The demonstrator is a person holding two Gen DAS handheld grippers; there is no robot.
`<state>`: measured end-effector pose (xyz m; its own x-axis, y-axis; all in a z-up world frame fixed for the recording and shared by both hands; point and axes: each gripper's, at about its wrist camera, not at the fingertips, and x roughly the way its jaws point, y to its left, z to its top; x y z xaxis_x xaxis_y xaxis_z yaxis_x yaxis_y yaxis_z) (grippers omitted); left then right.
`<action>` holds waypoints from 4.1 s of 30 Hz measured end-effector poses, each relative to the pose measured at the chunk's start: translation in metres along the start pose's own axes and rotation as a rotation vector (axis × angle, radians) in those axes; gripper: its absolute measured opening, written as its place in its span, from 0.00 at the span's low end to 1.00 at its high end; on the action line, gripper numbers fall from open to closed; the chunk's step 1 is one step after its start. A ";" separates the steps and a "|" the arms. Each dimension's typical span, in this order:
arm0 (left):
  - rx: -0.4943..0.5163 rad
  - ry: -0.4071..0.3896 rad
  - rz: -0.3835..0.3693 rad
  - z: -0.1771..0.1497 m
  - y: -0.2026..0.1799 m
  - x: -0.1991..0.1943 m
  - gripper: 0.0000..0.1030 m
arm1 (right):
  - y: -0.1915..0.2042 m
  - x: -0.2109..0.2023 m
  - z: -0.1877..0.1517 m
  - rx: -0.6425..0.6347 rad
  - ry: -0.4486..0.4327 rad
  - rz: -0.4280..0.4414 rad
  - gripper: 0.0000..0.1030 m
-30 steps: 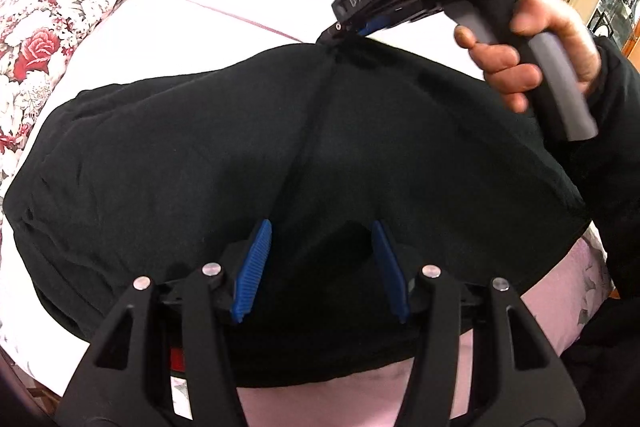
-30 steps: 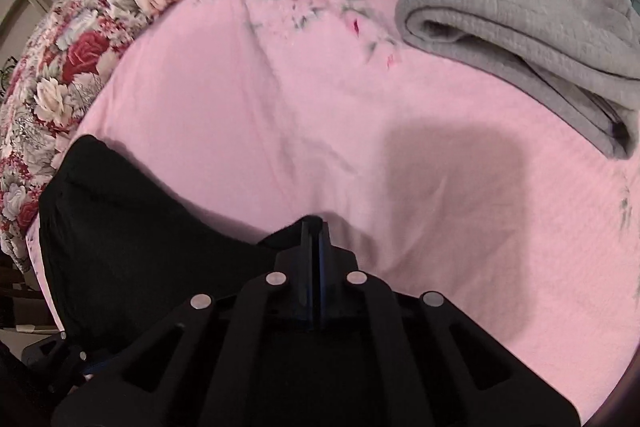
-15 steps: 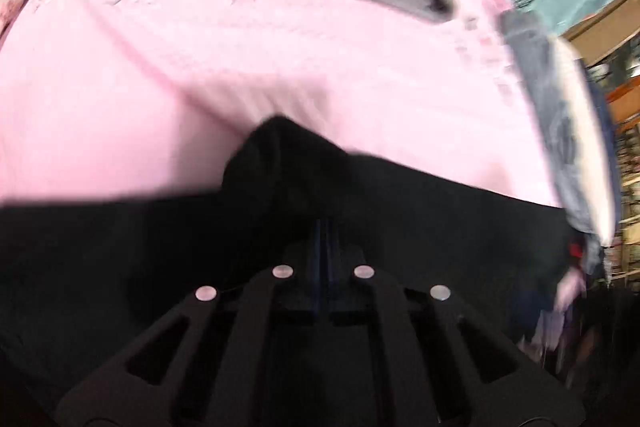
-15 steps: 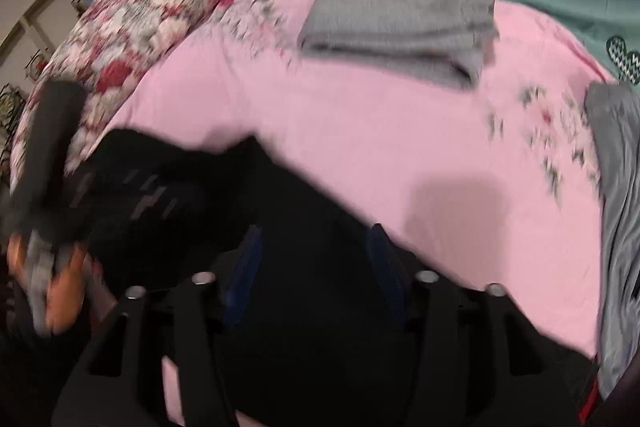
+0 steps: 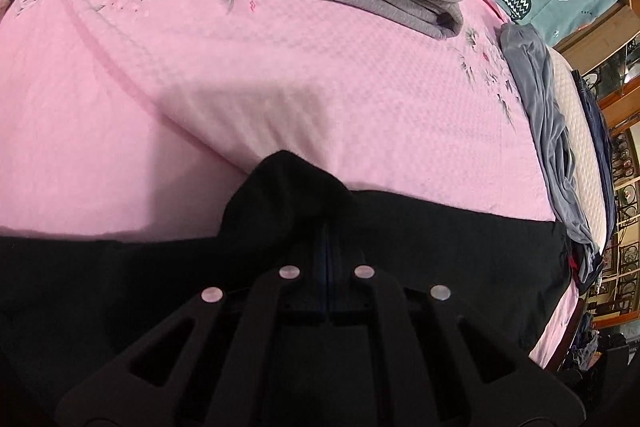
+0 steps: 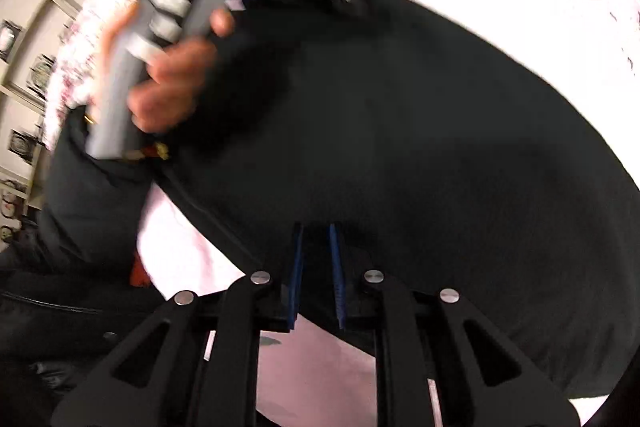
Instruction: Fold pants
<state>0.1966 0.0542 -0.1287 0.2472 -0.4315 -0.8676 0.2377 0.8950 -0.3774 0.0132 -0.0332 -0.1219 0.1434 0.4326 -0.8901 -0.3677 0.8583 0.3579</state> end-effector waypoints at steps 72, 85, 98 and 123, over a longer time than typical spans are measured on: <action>0.438 -0.012 -0.085 -0.097 -0.270 0.014 0.55 | -0.301 -0.187 -0.157 0.838 -0.684 -0.067 0.22; -0.149 -0.234 0.258 -0.106 0.046 -0.116 0.50 | -0.245 -0.193 -0.115 0.733 -0.652 -0.238 0.22; -0.151 -0.289 0.062 -0.107 0.087 -0.098 0.65 | -0.074 -0.049 0.040 0.234 -0.322 -0.292 0.22; -0.183 -0.297 -0.013 -0.113 0.091 -0.102 0.65 | -0.033 -0.009 0.058 0.057 -0.121 -0.154 0.24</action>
<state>0.0864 0.1923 -0.1107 0.5140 -0.4332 -0.7404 0.0774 0.8830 -0.4630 0.0771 -0.0499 -0.1097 0.3043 0.3216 -0.8966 -0.2807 0.9298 0.2382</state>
